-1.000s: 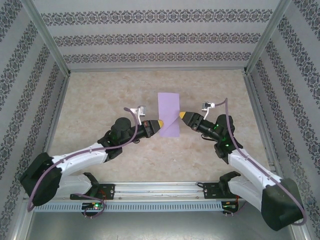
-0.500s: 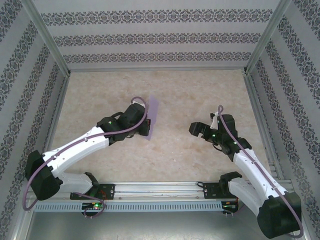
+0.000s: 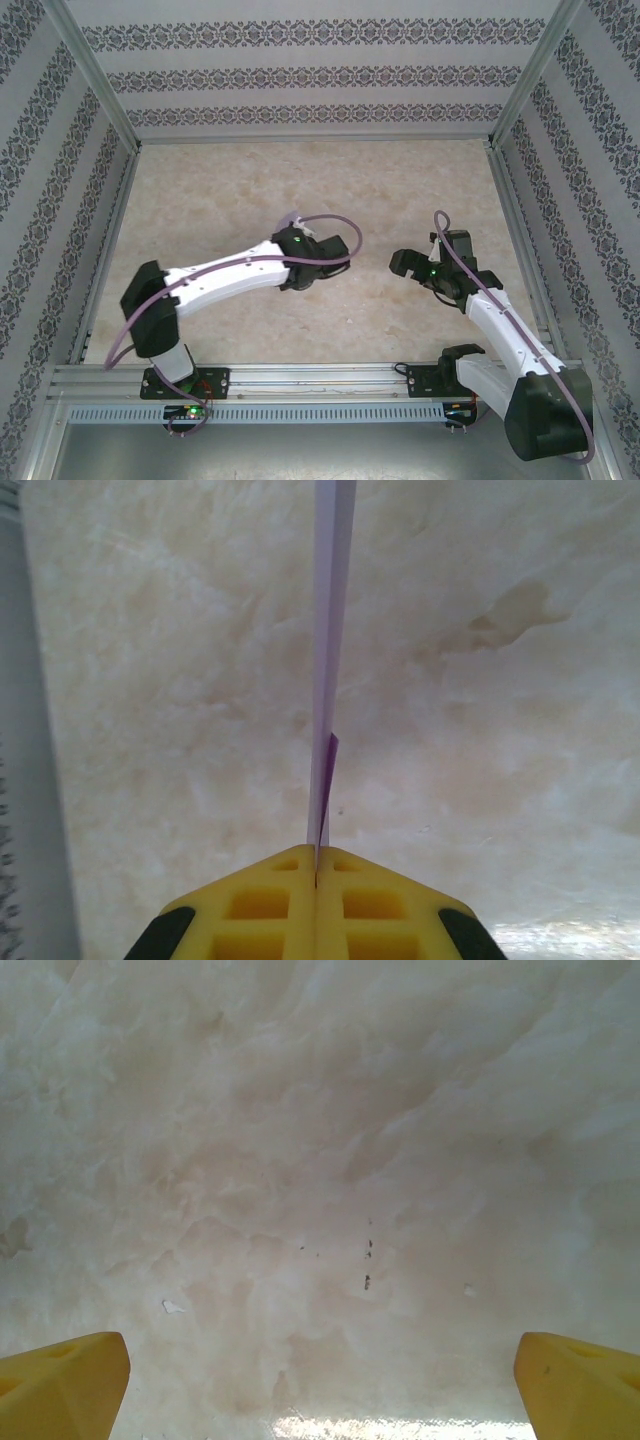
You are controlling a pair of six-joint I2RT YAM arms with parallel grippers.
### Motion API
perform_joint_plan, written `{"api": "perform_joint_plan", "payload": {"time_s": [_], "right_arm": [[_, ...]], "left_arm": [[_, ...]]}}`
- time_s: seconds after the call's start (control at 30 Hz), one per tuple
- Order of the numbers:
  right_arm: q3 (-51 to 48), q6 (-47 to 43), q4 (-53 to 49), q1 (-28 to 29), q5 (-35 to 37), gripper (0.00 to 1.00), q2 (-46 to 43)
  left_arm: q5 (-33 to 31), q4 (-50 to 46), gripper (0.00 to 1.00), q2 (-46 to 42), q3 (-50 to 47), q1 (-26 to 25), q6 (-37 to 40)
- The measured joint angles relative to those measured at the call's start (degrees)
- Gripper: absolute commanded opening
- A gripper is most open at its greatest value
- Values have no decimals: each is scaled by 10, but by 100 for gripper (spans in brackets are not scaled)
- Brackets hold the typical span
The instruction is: Fold a paper plane with a square sheet of paper (fold left side to right side)
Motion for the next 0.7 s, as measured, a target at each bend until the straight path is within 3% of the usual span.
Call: {"api": "perform_joint_plan", "payload": {"time_s": [0.27,0.37,0.43,0.53,0.7], "right_arm": [[-1,-9,0,-3,0,98,4],[-2,-12,0,-7,-2,98,9],[-4,-13,0,-7,-2,98,9],[-9,-13,0,-7,-2,98,9],[-10,-13,0,-7,-6,98,9]], "left_arm": [[14,-1,0,91,7,-37,-54],[47,47,1,93,-21,-38,-66],[76,87,11,93,-50,-38,-74],[120,152,17,93,-87,-38,-82],[196,270,22,86,-130,-35,-90]]}}
